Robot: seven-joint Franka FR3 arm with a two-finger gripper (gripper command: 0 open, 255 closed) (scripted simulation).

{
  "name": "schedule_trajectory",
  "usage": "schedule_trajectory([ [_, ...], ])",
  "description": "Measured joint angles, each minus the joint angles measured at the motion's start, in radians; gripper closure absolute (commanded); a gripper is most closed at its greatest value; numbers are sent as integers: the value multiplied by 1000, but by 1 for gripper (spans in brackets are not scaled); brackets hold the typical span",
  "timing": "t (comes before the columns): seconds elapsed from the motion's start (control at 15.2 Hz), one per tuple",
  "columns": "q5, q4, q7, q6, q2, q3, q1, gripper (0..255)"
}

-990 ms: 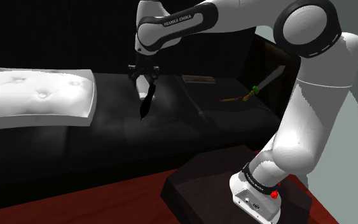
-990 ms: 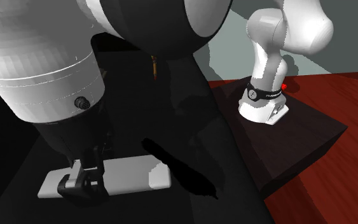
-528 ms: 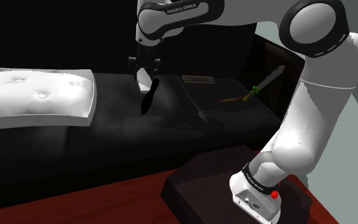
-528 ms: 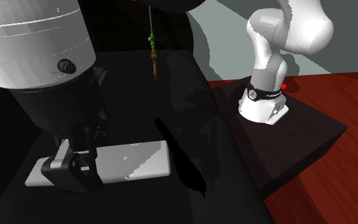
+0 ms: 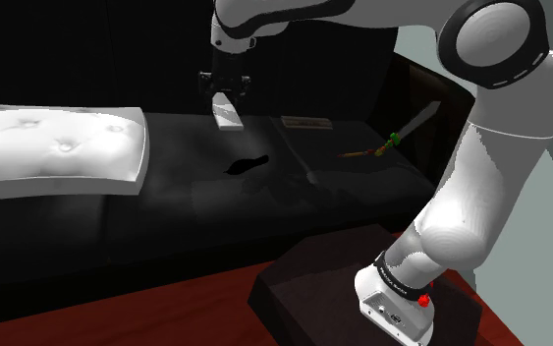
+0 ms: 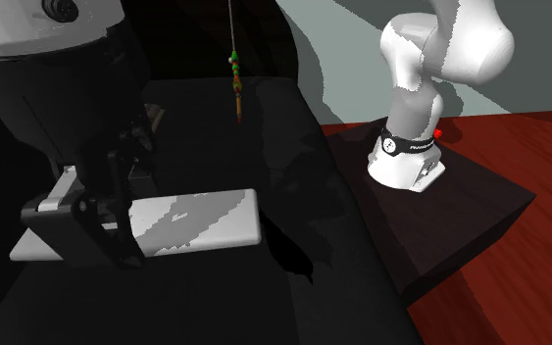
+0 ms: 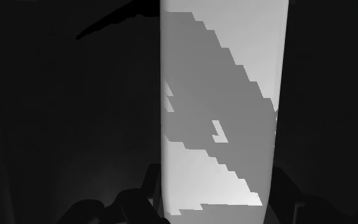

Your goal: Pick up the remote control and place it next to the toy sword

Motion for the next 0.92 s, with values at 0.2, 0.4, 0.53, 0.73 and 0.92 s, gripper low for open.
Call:
schedule_trajectory([
  [0.2, 1, 32, 0, -37, -5, 1, 1, 255],
  [0.4, 3, 61, -1, -74, -14, 2, 1, 255],
  [0.53, 4, 88, -4, -102, -14, 1, 1, 255],
  [0.73, 5, 124, -2, -142, -18, 3, 2, 255],
  [0.92, 5, 160, -2, -179, -19, 4, 4, 255],
])
